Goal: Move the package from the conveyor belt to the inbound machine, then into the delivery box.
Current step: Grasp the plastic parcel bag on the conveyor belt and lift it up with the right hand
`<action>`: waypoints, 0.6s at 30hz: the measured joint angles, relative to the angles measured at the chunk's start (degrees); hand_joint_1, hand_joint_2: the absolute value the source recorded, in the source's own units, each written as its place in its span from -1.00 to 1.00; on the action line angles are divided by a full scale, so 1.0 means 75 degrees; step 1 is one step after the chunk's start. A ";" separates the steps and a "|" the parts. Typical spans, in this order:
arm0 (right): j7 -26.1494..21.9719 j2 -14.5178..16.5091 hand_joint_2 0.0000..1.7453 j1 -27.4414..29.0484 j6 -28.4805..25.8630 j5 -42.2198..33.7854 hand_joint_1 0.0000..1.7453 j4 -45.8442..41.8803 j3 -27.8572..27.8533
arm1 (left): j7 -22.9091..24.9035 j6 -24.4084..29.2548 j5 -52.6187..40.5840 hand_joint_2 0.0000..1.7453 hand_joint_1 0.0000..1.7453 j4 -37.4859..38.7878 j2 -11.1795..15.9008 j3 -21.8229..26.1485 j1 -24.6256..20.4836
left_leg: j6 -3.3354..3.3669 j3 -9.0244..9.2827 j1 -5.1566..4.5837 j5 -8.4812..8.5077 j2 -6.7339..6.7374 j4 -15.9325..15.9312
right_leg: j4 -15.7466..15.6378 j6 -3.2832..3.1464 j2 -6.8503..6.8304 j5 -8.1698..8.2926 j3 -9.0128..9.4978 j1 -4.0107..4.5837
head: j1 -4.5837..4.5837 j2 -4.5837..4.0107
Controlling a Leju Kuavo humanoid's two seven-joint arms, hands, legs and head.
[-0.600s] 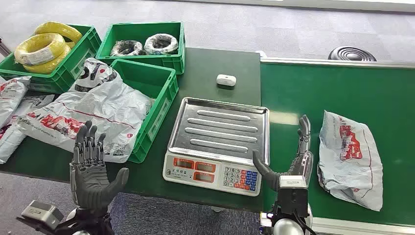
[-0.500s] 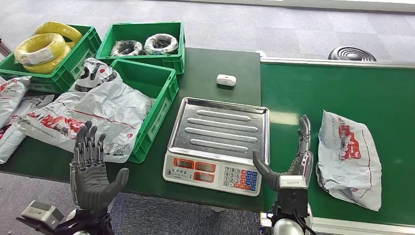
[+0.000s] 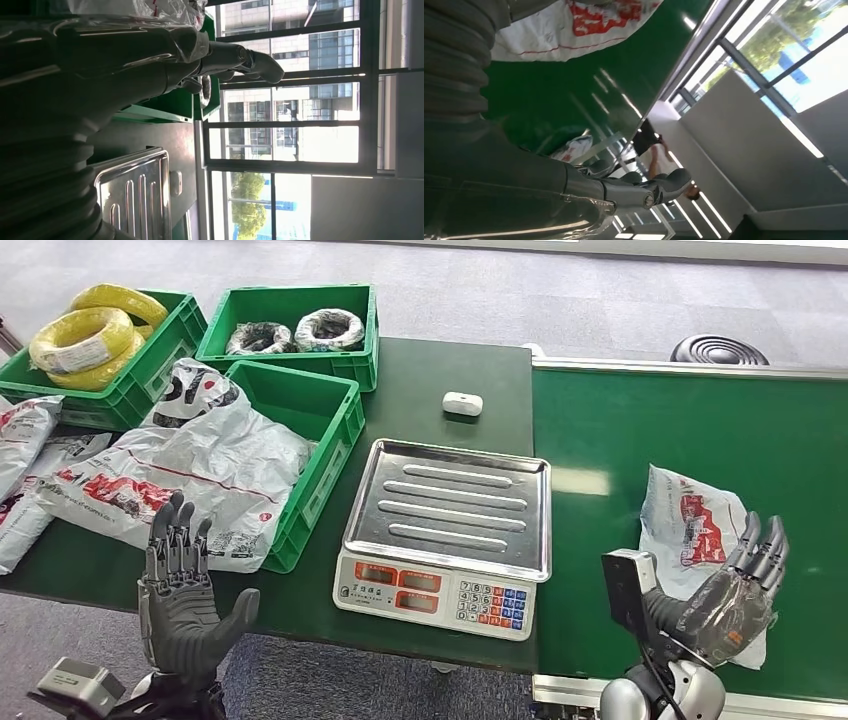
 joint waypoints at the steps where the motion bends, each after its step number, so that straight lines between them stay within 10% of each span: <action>1: 0.0342 -0.0015 1.00 -0.0048 0.0083 0.0256 -1.00 0.0111 -0.0219 | 0.0000 -0.0039 0.0001 1.00 -1.00 0.0002 0.0000 0.0000 -0.0003 | 0.0001 0.0002 0.0000 -0.0001 0.0001 0.0000 | -0.0001 0.0000 0.0001 0.0000 0.0000 0.0000 | -0.0001 0.0000; 6: 0.1689 -0.0496 1.00 -0.0706 0.1027 0.0819 -1.00 0.1539 -0.1665 | 0.0001 -0.0291 0.0058 1.00 -1.00 0.0109 0.0015 0.0001 -0.0113 | 0.0002 0.0005 0.0000 -0.0001 -0.0002 0.0000 | -0.0002 0.0001 0.0000 0.0002 0.0008 -0.0001 | 0.0001 0.0000; 18: 0.1743 -0.1107 1.00 -0.1369 0.1326 0.0777 -1.00 0.3259 -0.2773 | 0.0001 -0.0346 0.0079 1.00 -1.00 0.0306 0.0060 0.0007 -0.0289 | 0.0003 0.0012 0.0001 -0.0001 -0.0002 0.0001 | -0.0001 0.0002 0.0000 -0.0001 0.0012 0.0000 | -0.0001 0.0000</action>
